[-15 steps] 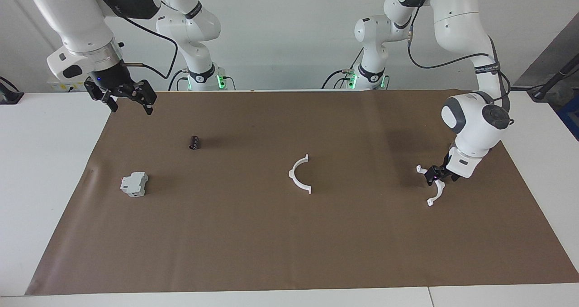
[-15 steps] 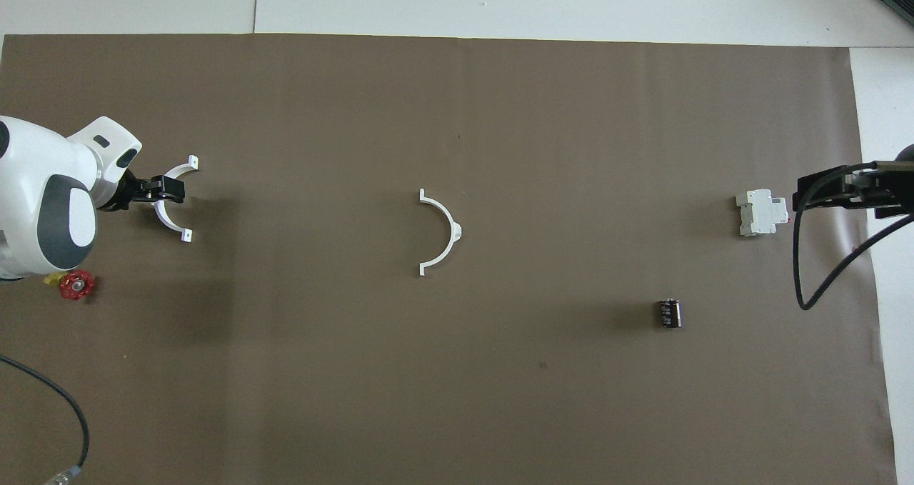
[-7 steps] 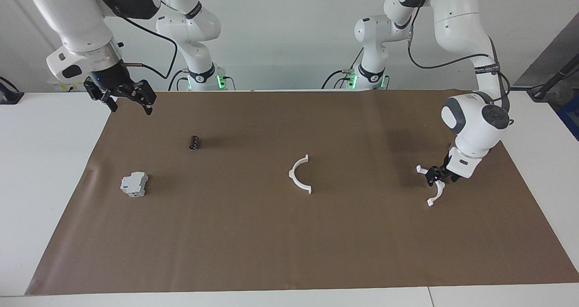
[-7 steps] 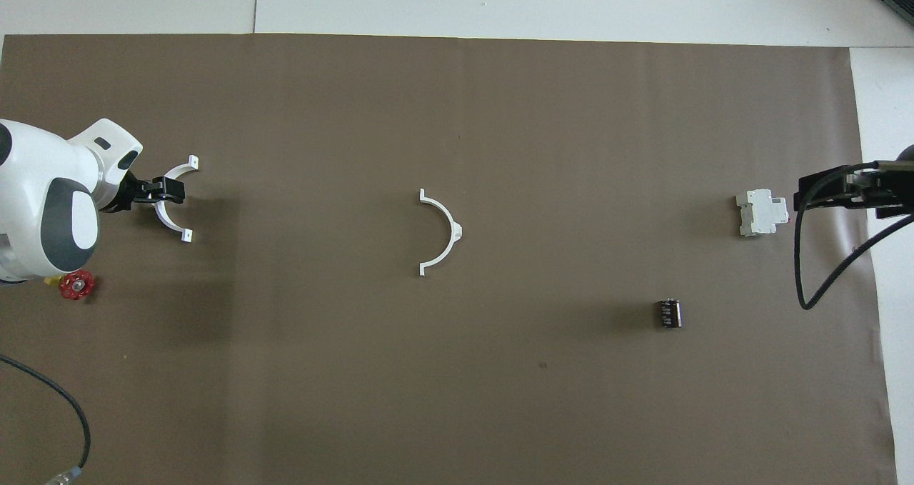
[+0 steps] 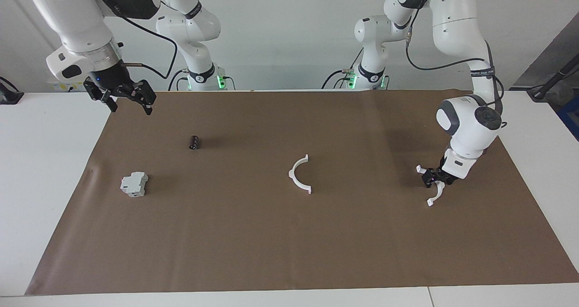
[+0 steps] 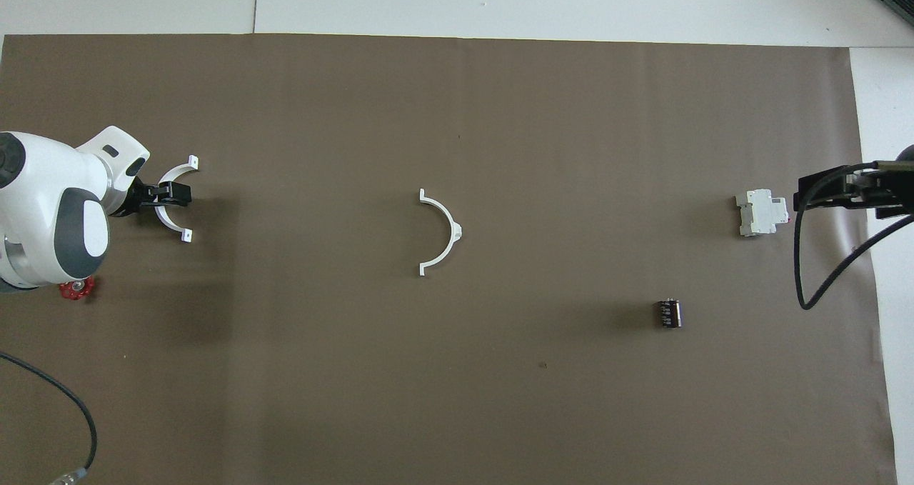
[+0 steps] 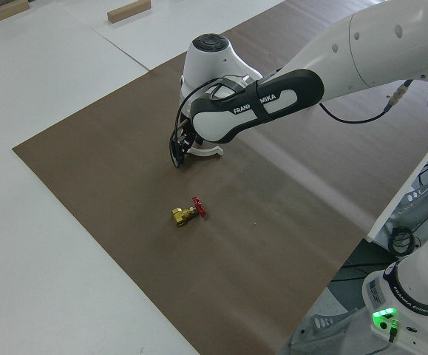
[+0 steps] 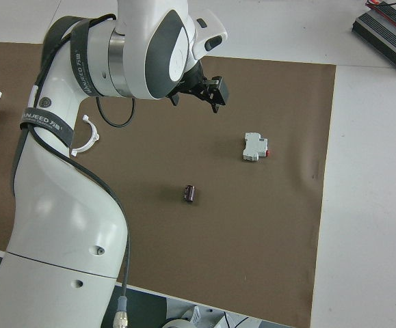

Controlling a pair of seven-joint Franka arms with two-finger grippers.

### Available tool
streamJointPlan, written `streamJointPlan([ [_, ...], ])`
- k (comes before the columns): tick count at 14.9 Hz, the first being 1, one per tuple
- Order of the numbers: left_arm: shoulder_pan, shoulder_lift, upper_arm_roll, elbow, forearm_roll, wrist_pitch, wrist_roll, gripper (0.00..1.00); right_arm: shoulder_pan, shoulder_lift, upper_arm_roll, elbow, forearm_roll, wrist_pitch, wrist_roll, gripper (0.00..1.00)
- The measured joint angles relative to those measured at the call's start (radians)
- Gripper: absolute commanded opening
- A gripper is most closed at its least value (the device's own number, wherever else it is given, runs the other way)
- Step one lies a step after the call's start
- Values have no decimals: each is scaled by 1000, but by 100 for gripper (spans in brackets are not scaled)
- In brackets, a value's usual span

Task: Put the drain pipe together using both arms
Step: 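Grasp the other white half-ring clamp with the left gripper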

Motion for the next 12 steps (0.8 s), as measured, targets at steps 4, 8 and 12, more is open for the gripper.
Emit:
streamJointPlan([
  [4,0,0,0,0,0,0,0,87,0,0,0,0,0,0,0,100],
  [8,0,-1,-1,0,0,0,0,87,0,0,0,0,0,0,0,100],
  [12,0,-10,-2,2,0,-1,0,87,0,0,0,0,0,0,0,100],
])
